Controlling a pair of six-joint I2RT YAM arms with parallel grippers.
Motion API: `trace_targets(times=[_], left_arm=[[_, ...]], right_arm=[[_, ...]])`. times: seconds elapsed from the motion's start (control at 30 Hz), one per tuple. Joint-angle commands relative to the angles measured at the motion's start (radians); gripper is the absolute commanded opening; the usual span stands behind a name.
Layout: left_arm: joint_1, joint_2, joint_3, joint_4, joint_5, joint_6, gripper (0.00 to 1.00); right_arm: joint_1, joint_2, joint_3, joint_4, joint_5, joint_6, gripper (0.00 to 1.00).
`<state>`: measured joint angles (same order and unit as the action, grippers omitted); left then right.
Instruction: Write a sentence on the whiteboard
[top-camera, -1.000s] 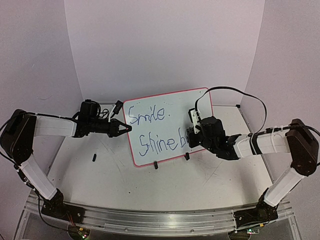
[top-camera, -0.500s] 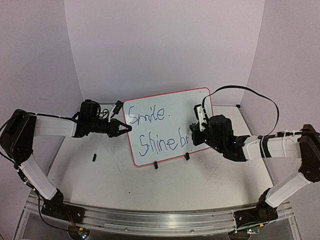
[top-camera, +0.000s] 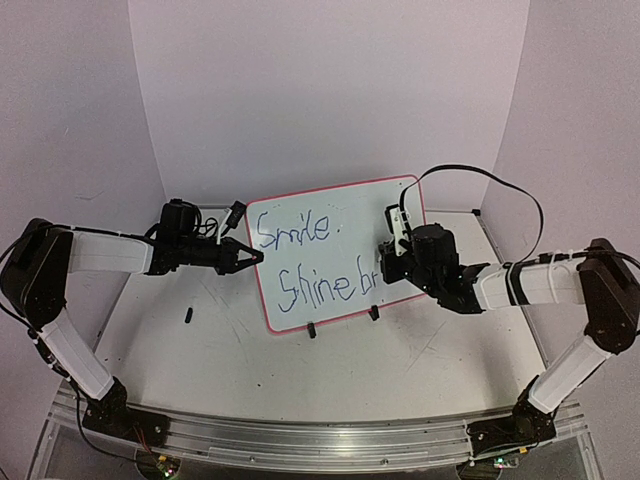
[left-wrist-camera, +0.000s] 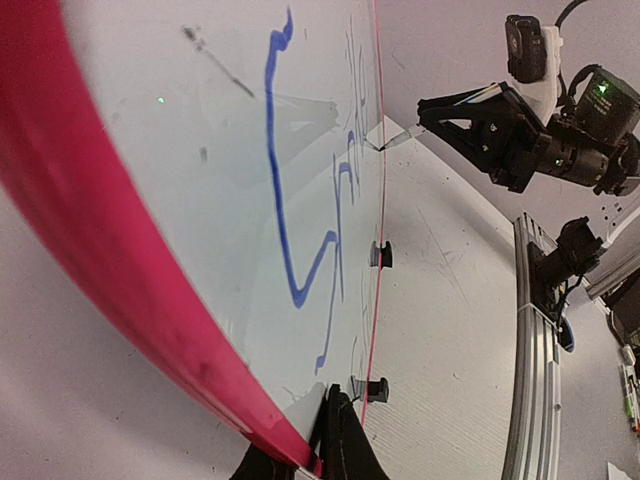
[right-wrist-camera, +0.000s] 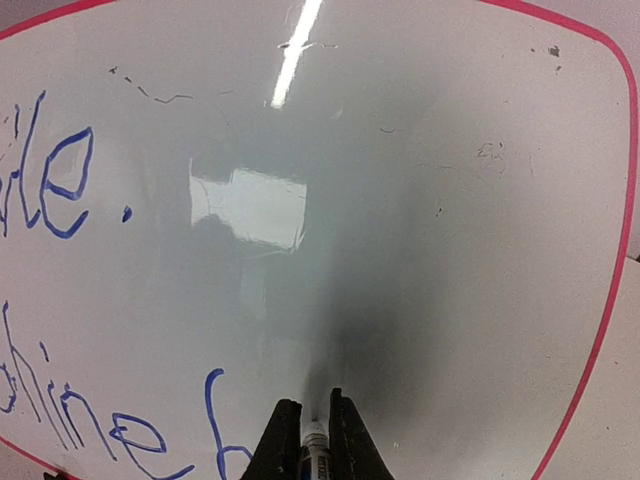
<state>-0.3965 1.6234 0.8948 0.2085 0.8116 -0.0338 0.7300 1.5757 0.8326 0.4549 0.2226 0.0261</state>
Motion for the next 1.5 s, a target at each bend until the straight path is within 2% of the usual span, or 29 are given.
trace_targets(times=[0.0, 0.33, 0.63, 1.47], left_arm=[[-0.014, 0.048, -0.029, -0.133, -0.25, 0.145, 0.0], [-0.014, 0.047, -0.028, -0.135, -0.25, 0.146, 0.0], [-0.015, 0.052, -0.028, -0.136, -0.25, 0.146, 0.0], [-0.014, 0.051, -0.027, -0.137, -0.253, 0.147, 0.0]], right_arm=[[-0.009, 0.021, 0.036, 0.025, 0.012, 0.002, 0.0], [-0.009, 0.015, 0.001, -0.014, 0.042, 0.024, 0.0], [0.0, -0.083, -0.042, -0.015, -0.03, 0.036, 0.0], [0.0, 0.026, -0.035, -0.022, -0.01, 0.065, 0.0]])
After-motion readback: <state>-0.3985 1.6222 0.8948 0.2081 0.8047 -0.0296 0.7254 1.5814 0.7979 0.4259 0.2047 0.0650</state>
